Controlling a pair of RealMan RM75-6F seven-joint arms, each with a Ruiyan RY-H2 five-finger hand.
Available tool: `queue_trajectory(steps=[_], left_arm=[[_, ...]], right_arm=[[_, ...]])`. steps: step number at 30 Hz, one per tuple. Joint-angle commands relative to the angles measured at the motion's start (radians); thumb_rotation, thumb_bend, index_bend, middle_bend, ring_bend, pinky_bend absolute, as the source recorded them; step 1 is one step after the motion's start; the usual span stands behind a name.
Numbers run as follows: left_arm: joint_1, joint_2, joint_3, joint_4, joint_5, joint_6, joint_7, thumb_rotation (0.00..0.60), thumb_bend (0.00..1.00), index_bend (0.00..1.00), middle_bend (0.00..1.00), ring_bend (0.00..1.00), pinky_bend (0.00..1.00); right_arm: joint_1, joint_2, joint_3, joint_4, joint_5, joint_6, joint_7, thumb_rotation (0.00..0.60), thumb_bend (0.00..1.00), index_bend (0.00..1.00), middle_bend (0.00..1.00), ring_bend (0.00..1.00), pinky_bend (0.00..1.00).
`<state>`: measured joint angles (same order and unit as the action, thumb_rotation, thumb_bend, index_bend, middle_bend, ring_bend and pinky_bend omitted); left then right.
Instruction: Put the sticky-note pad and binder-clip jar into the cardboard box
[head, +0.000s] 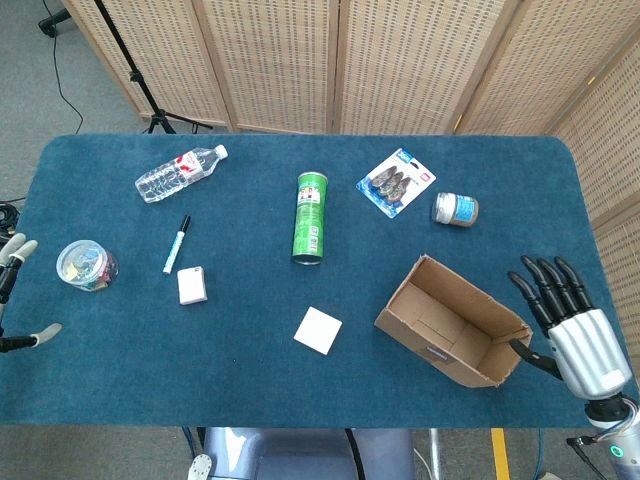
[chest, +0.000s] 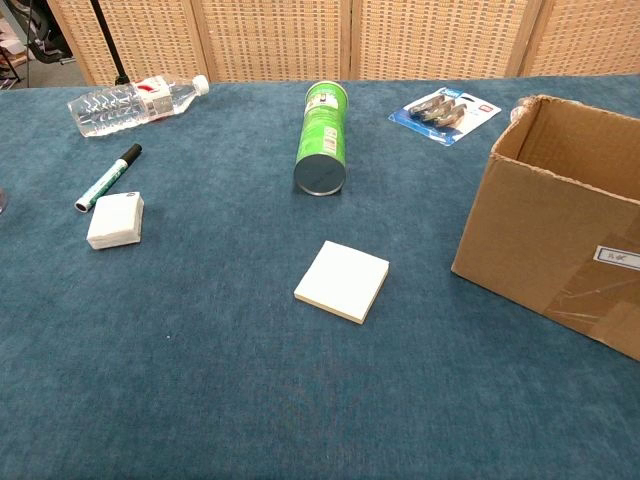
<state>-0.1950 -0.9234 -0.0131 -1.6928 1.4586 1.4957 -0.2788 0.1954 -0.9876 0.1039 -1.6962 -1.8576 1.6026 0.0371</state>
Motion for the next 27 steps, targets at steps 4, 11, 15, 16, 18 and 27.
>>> queue_trajectory(steps=[4,11,15,16,18,27], left_arm=[[0.037,0.020,-0.015,0.009,0.022,0.054,-0.046,0.600,0.00,0.00,0.00,0.00,0.00],[0.056,0.033,-0.023,0.021,0.026,0.061,-0.101,0.600,0.00,0.00,0.00,0.00,0.00],[0.064,0.041,-0.028,0.030,0.027,0.064,-0.134,0.600,0.00,0.00,0.00,0.00,0.00],[0.065,0.042,-0.028,0.032,0.029,0.064,-0.138,0.600,0.00,0.00,0.00,0.00,0.00],[0.069,0.045,-0.030,0.036,0.034,0.067,-0.151,0.600,0.00,0.00,0.00,0.00,0.00],[0.079,0.051,-0.032,0.050,0.058,0.070,-0.187,0.600,0.00,0.00,0.00,0.00,0.00]], right_arm=[[0.245,0.044,0.047,-0.287,-0.071,-0.383,-0.154,0.600,0.00,0.00,0.00,0.00,0.00],[0.395,-0.106,0.125,-0.388,0.197,-0.678,-0.483,0.600,0.00,0.00,0.00,0.00,0.00],[0.461,-0.222,0.136,-0.397,0.329,-0.756,-0.732,0.600,0.00,0.00,0.00,0.00,0.00],[0.470,-0.244,0.139,-0.397,0.361,-0.761,-0.776,0.600,0.00,0.00,0.00,0.00,0.00],[0.501,-0.305,0.140,-0.397,0.447,-0.769,-0.900,0.600,0.00,0.00,0.00,0.00,0.00],[0.677,-0.540,0.097,-0.296,0.833,-0.704,-1.365,0.600,0.00,0.00,0.00,0.00,0.00]])
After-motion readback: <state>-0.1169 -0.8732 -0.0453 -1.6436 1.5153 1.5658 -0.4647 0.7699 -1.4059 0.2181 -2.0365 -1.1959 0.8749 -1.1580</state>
